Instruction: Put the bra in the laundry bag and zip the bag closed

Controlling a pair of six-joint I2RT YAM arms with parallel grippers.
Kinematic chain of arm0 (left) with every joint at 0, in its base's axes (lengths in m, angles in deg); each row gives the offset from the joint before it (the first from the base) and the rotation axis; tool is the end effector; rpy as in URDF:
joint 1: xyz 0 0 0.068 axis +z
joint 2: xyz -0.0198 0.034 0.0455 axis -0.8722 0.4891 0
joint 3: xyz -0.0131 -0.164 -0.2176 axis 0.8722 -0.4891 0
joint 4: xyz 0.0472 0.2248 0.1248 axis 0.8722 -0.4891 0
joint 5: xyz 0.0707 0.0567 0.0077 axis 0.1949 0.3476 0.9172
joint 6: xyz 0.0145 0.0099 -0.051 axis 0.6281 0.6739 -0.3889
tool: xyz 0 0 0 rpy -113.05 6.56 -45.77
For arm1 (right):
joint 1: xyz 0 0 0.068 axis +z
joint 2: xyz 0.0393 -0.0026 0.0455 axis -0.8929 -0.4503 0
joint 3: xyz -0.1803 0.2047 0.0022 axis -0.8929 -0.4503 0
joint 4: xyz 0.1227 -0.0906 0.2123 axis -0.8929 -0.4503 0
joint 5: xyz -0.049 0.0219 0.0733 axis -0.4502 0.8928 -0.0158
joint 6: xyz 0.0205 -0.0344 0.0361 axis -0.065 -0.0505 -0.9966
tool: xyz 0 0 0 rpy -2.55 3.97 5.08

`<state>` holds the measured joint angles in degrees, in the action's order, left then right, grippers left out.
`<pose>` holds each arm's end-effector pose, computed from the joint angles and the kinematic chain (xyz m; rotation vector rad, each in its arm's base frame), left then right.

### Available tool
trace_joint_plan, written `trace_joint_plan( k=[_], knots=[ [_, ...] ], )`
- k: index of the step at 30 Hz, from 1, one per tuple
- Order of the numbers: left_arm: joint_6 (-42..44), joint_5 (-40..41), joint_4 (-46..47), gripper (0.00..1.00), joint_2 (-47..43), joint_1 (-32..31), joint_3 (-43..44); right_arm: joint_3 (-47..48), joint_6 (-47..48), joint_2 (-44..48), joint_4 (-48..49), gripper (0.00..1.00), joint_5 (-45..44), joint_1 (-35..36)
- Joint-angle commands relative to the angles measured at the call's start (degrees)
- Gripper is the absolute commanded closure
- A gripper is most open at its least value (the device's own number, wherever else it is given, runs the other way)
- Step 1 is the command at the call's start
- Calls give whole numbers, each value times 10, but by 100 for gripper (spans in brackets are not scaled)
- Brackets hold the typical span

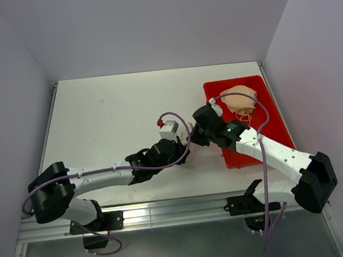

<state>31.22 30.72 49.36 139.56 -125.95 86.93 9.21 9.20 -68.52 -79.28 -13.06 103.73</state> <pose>0.1445 -0.2870 0.2291 0.1449 2.1304 -0.8906 0.1942 0.1589 0.2705 0.4753 2.4433 0.6181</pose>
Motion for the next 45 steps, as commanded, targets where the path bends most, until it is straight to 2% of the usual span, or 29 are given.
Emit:
trace_joint_plan(
  k=[1, 11, 19, 35, 38, 41, 45],
  knots=[
    [-11, 50, -31, 100, -61, 9, -40, 31, 33, 5, -4, 100, 6, -13],
    [-41, 54, -84, 100, -195, 40, -151, 69, 97, -15, 12, 100, 46, -45],
    [-52, 40, -143, 100, -309, 99, -209, 113, 152, -83, 35, 100, 122, -94],
    [-49, 4, -199, 100, -377, 154, -242, 156, 192, -155, 50, 100, 157, -131],
    [-37, -10, -202, 100, -395, 154, -228, 149, 188, -149, 63, 89, 176, -125],
    [-22, -18, -205, 100, -387, 154, -205, 145, 186, -141, 64, 70, 172, -117],
    [-13, -40, -187, 100, -376, 153, -194, 130, 176, -119, 65, 53, 168, -98]
  ],
)
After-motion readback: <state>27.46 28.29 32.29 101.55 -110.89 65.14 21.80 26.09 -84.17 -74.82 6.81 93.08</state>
